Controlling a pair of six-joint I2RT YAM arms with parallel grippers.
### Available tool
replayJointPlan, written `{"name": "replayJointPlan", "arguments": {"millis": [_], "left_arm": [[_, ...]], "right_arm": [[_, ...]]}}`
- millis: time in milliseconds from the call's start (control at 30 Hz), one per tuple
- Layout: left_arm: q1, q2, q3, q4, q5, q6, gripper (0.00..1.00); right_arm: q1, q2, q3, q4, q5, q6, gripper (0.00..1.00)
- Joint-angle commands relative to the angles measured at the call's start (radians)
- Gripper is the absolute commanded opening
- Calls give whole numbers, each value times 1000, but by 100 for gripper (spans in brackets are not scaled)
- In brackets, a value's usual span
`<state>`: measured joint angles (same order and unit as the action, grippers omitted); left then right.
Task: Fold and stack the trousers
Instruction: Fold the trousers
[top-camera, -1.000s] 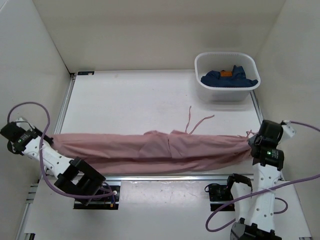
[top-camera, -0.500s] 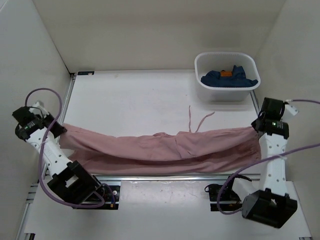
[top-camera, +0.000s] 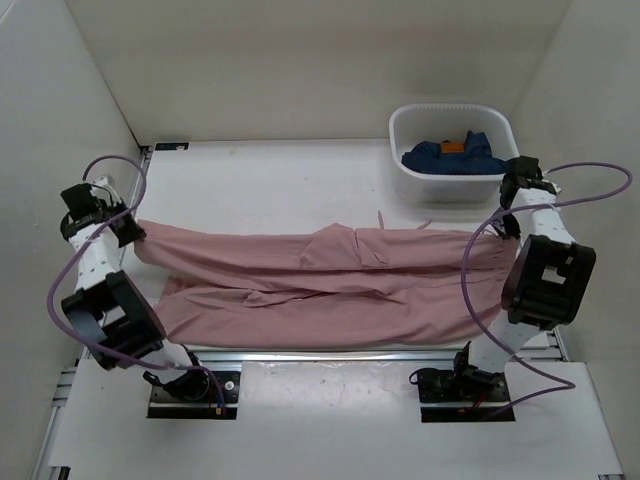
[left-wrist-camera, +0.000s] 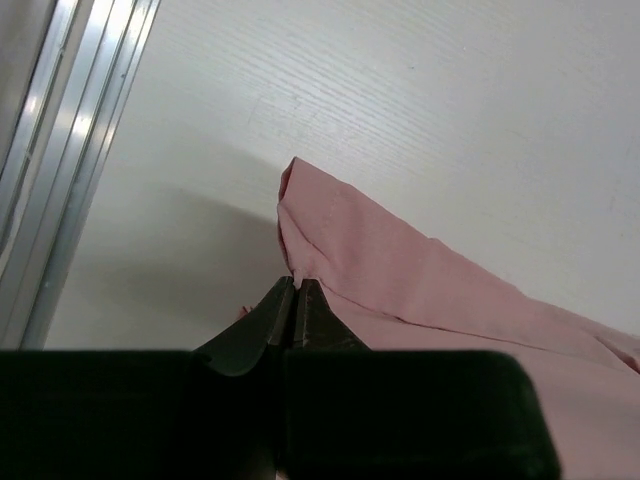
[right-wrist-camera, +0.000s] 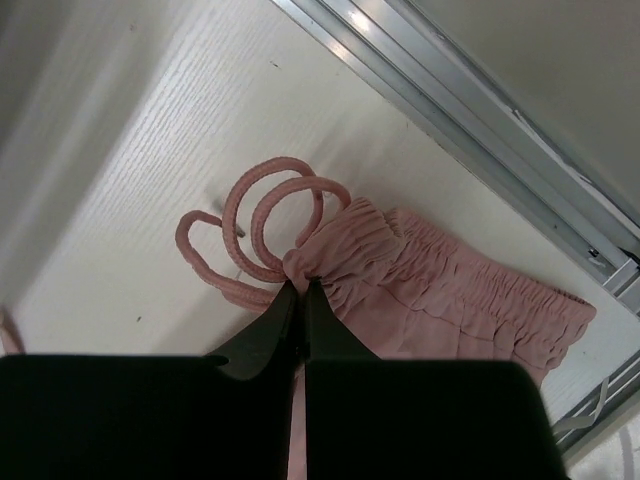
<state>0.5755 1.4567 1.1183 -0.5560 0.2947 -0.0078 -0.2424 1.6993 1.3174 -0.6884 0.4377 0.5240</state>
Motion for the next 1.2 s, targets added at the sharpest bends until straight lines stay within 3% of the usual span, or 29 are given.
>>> {"name": "replayJointPlan", "arguments": {"millis": [0, 200, 300, 367, 433, 467, 600, 767, 900, 1000, 1167], "left_arm": [[-34, 60, 81, 97, -45, 8, 14], [-72, 204, 159, 97, -78, 8, 15], [-72, 263, 208, 106, -98, 8, 19], [-82, 295, 247, 107, -98, 8, 29], [-82, 336, 267, 96, -108, 8, 48], [-82, 337, 276, 85, -120, 8, 70], [-82, 283, 237, -10, -181, 8, 96], [-63, 38, 0, -77, -333, 8, 98], [10, -27, -188, -163, -361, 8, 86], [72, 7, -239, -223, -242, 8, 83], [61, 54, -276, -286, -149, 8, 81]], "right_arm": [[-14, 16, 92, 30, 62, -5, 0], [-14, 140, 204, 21, 62, -18, 0], [-14, 180, 261, 21, 62, -18, 10], [-14, 207, 316, -3, 53, -27, 41], [-14, 217, 351, -22, 12, -64, 73], [-14, 229, 379, -55, -29, -64, 76], [-14, 116, 303, -68, -99, -85, 79], [15, -145, 105, -97, -129, -85, 80], [92, -274, -48, -163, -154, -53, 80], [184, -375, -185, -174, -154, -12, 80], [264, -423, -361, -155, -234, 115, 80]]}}
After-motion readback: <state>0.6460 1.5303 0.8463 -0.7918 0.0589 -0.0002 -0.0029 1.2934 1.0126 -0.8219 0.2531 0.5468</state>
